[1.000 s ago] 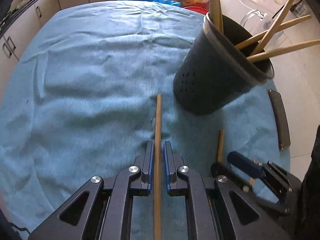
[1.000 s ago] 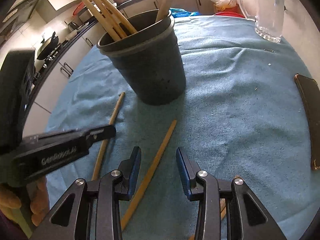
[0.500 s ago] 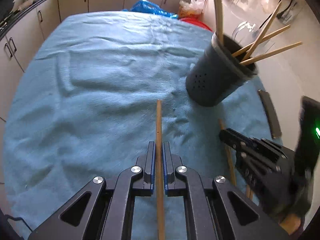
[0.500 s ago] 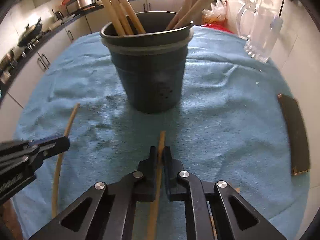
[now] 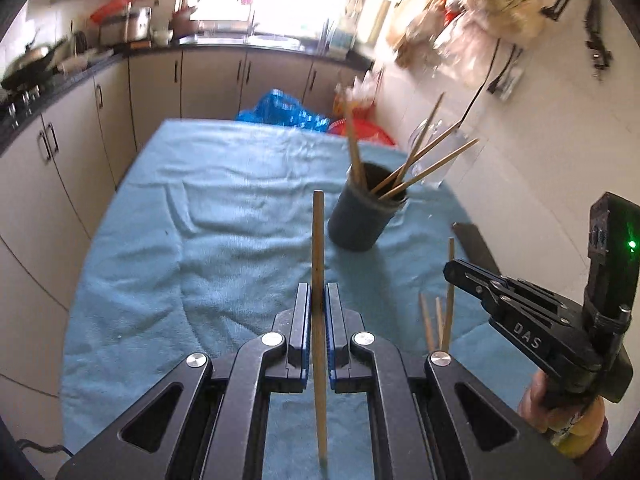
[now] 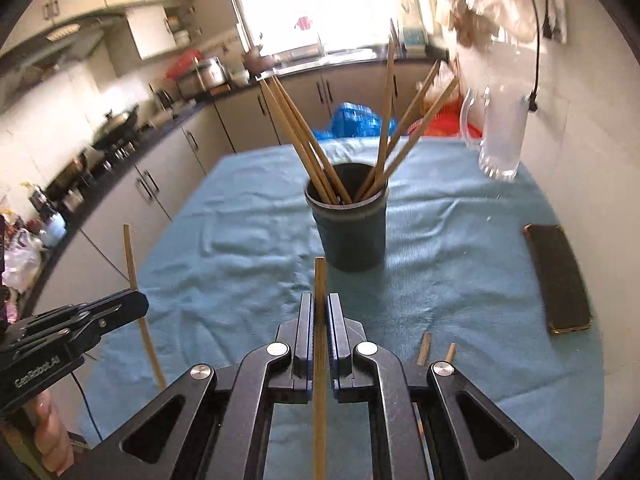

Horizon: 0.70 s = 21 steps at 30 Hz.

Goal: Organize utensils
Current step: 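Lift both chopsticks up over the black holder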

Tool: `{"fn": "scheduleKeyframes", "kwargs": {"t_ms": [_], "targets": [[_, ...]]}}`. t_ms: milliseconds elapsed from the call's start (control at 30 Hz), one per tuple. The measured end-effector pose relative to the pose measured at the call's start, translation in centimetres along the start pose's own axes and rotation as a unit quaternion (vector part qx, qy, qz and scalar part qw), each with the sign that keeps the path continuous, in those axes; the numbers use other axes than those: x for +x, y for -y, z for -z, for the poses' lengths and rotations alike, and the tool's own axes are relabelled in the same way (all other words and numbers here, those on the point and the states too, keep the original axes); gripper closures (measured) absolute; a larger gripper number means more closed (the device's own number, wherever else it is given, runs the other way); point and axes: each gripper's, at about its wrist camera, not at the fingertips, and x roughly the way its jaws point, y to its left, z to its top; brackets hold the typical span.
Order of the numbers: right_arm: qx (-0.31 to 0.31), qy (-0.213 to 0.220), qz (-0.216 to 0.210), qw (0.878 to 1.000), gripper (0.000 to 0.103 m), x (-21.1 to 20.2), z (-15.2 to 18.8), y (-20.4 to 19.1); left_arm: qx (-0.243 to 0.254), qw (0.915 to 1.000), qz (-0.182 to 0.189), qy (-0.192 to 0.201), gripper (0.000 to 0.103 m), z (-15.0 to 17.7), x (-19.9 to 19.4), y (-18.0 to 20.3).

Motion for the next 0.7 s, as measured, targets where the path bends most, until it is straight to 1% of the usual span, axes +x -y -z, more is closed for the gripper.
{"fn": "scheduleKeyframes", "kwargs": {"t_ms": [133, 233, 433, 567, 700], "targets": [[-0.002, 0.035, -0.008, 0.999, 0.097, -3.6, 0.8, -0.5, 0.015, 0.9995, -0.006, 0.028, 0.097, 0.5, -2.3, 1.5], [-0.009, 0.054, -0.010, 0.998, 0.097, -5.4, 1.2, -0.6, 0.027, 0.9985, -0.011, 0.046, 0.097, 0.9, -4.0, 2.4], [-0.011, 0.083, -0.017, 0.996, 0.097, -7.9, 1.1, -0.6, 0.042, 0.9971, -0.006, 0.062, 0.097, 0.4, -5.4, 3.8], [-0.007, 0.101, -0.019, 0.995, 0.097, -8.6, -0.4, -0.3, 0.051, 0.9964, 0.001, 0.067, 0.097, -1.0, -5.5, 4.4], [-0.006, 0.120, -0.019, 0.993, 0.097, -9.0, -2.8, -0.1, 0.052, 0.9960, 0.014, 0.071, 0.097, -3.4, -5.4, 4.9]]}}
